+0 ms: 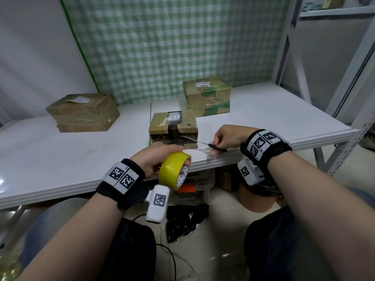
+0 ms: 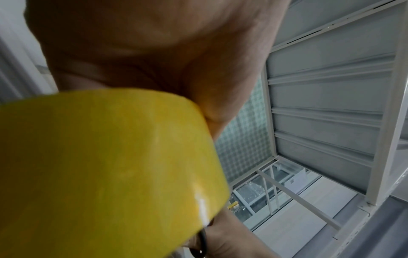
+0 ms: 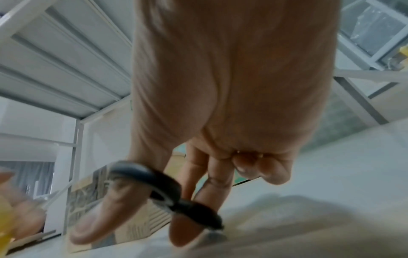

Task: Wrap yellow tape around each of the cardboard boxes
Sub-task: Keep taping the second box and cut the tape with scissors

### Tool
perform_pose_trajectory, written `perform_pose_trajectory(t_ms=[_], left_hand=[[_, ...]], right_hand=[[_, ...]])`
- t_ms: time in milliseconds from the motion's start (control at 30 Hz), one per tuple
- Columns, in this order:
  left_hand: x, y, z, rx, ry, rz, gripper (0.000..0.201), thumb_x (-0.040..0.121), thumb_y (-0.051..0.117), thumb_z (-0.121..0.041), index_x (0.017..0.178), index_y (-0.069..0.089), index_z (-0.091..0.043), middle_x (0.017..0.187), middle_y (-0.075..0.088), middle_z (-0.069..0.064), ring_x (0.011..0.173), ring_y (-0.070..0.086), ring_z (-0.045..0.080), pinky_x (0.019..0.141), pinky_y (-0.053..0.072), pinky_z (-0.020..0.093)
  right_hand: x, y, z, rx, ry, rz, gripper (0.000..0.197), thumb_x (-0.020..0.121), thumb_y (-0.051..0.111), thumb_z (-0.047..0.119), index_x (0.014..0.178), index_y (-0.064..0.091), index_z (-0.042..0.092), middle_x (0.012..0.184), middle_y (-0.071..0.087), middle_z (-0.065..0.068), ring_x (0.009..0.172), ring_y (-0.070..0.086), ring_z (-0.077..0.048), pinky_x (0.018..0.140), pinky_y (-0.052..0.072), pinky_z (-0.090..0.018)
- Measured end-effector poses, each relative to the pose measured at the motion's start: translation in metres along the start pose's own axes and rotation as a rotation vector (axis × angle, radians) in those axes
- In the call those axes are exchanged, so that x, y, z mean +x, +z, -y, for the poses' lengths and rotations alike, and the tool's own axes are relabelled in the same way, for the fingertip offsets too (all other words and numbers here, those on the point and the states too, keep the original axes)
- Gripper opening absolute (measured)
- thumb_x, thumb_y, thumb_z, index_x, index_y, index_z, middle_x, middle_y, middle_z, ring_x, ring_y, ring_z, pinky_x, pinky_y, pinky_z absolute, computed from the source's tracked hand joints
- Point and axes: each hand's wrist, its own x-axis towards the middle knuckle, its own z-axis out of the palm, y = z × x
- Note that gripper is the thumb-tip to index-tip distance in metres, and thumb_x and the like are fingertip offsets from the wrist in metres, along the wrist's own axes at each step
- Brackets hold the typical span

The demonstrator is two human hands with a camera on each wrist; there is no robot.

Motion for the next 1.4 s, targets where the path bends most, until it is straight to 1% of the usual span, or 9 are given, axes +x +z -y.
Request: perform_pose_trajectory(t_ms=[200,400,667,767,967,1100,1200,1267,1400], left_hand=[[-0.007,0.000,-0.001,0.013,0.010,0.020,0.030,0.100,0.062,-0.029,0.117,0.065,-0.005,0.088,0.078,0.013,0.074,0.073,0.023,0.092,0.056,0.046],[-0.009,-0.004,-0.005,-0.042,-0.001,0.011,0.019,0.100,0.059,-0.020,0.111,0.065,-0.005,0.071,0.075,0.009,0.055,0.069,0.018,0.053,0.056,0.025],[-0.006,-0.009,-0.008,-0.111,0.146,-0.081,0.023,0.097,0.063,-0.021,0.116,0.068,-0.009,0.070,0.075,0.006,0.056,0.070,0.017,0.051,0.057,0.026],[-0.006,-0.006,-0.008,-0.134,0.145,-0.102,0.022,0.098,0.062,-0.021,0.115,0.068,-0.010,0.067,0.074,0.005,0.055,0.069,0.017,0.052,0.056,0.026],[-0.012,-0.001,-0.013,-0.178,0.163,-0.097,0.012,0.102,0.058,-0.017,0.107,0.065,-0.008,0.056,0.070,0.000,0.046,0.067,0.011,0.041,0.049,0.021],[-0.011,-0.002,-0.011,-0.155,0.165,-0.095,0.014,0.103,0.057,-0.018,0.109,0.065,-0.009,0.056,0.071,-0.002,0.047,0.067,0.009,0.042,0.049,0.020],[-0.009,0.000,-0.009,-0.162,0.156,-0.088,0.020,0.103,0.057,-0.019,0.117,0.064,-0.006,0.059,0.072,0.000,0.049,0.068,0.011,0.043,0.050,0.021],[-0.008,-0.001,-0.008,-0.165,0.156,-0.088,0.024,0.102,0.057,-0.019,0.121,0.063,-0.005,0.062,0.073,0.003,0.052,0.069,0.012,0.044,0.051,0.021],[-0.005,-0.003,-0.005,-0.178,0.157,-0.075,0.026,0.102,0.058,-0.018,0.124,0.062,-0.004,0.067,0.074,0.008,0.055,0.071,0.016,0.047,0.052,0.023]], right_hand=[[-0.003,0.000,0.004,-0.116,-0.027,0.090,0.046,0.069,0.088,0.053,0.094,0.065,0.022,0.092,0.068,0.007,0.089,0.060,-0.014,0.089,0.047,-0.035],[-0.007,-0.001,0.003,0.005,-0.063,0.091,0.047,0.071,0.087,0.052,0.096,0.071,0.016,0.083,0.067,0.008,0.080,0.056,-0.012,0.073,0.043,-0.029],[-0.018,-0.014,-0.001,0.596,-0.121,-0.073,0.017,0.088,0.078,0.029,0.100,0.075,0.018,0.100,0.066,0.001,0.076,0.047,-0.011,0.064,0.040,-0.025],[-0.012,-0.018,-0.007,0.342,0.103,-0.308,0.043,0.084,0.077,0.051,0.102,0.073,0.011,0.087,0.058,0.000,0.077,0.049,-0.018,0.066,0.042,-0.030],[-0.014,-0.016,0.001,-0.072,0.302,-0.254,0.047,0.089,0.072,0.047,0.070,0.049,0.011,0.069,0.046,-0.003,0.060,0.043,-0.018,0.053,0.029,-0.030],[-0.008,-0.014,0.020,0.054,0.052,-0.406,0.048,0.100,0.052,0.054,0.125,0.068,0.017,0.121,0.067,-0.005,0.101,0.064,-0.027,0.074,0.046,-0.030],[0.004,-0.002,0.035,0.013,-0.157,-0.221,0.063,0.103,0.032,0.062,0.160,0.022,0.036,0.166,0.026,-0.003,0.141,0.044,-0.031,0.096,0.046,-0.034],[0.013,0.006,0.040,-0.068,-0.188,-0.112,0.069,0.102,0.030,0.064,0.162,0.009,0.036,0.166,0.025,-0.006,0.149,0.034,-0.027,0.115,0.034,-0.039],[0.021,0.012,0.045,-0.064,-0.190,-0.234,0.067,0.101,0.053,0.050,0.160,0.025,0.032,0.134,0.063,-0.012,0.108,0.061,-0.022,0.088,0.042,-0.031]])
